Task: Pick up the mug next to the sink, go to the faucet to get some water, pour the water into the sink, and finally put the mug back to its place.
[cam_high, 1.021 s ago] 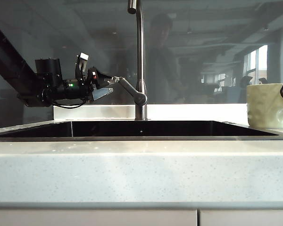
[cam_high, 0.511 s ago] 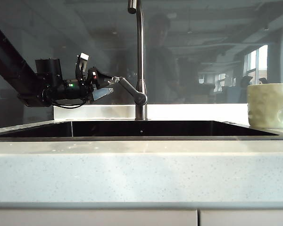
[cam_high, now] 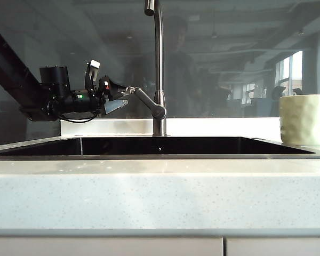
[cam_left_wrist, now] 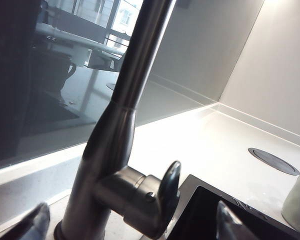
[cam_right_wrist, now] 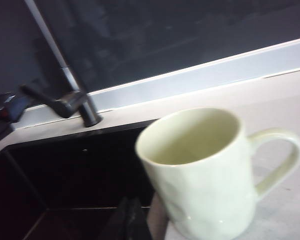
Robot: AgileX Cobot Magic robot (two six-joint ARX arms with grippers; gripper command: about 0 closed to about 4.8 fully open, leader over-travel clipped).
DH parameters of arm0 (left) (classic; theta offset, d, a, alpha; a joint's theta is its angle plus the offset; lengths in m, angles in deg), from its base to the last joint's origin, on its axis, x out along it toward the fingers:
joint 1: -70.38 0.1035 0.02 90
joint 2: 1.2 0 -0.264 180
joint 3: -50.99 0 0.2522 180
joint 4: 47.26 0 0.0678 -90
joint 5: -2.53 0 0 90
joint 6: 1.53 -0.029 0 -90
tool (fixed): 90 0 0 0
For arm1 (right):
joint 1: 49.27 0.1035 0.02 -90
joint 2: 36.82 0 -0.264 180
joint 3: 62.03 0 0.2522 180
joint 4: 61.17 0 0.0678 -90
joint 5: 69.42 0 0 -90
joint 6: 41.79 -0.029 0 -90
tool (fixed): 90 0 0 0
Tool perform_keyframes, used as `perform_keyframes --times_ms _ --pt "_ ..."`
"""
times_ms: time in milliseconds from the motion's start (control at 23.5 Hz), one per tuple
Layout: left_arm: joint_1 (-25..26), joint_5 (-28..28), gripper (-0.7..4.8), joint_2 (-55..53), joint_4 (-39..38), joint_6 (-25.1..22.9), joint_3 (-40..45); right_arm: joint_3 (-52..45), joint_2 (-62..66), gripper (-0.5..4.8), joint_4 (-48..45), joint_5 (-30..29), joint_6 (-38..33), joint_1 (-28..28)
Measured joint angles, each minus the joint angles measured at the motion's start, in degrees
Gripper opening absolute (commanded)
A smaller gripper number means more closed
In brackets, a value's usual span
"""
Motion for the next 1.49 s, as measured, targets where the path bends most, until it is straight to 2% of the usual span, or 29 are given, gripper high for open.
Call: perform_keyframes --times_ms 468,596,766,808,936,1191,1404,1489 --pt "0.0 0.0 4.26 0.0 0.0 0.0 0.0 0.0 -0.2 -0.06 0.4 -1.0 -0.1 -0.2" --pt "0.0 0.0 4.26 0.0 0.0 0.0 0.0 0.0 -0.4 -0.05 0.5 0.4 -0.1 -0.2" --pt "0.0 0.0 4.26 0.0 0.0 0.0 0.0 -0.1 -9.9 -0.06 6.4 0.4 0.2 -0.1" --pt "-0.1 0.0 4.26 0.0 0.1 0.0 0.0 -0.1 -13.9 -0.06 11.3 0.5 0.6 0.0" --pt "0.0 0.0 4.26 0.0 0.0 0.0 0.0 -0.4 -23.6 -0.06 22.4 5.0 2.1 0.0" --pt "0.0 0.0 4.26 0.0 0.0 0.0 0.0 -0.7 -42.8 -0.06 50.1 18.7 6.9 1.1" --pt "0.0 0.0 4.26 0.0 0.0 0.0 0.0 -7.0 -53.2 -0.06 52.0 28.7 7.5 5.9" --pt "0.0 0.0 4.26 0.0 0.0 0.0 0.0 -9.5 -55.8 -0.06 52.0 29.0 7.5 6.2"
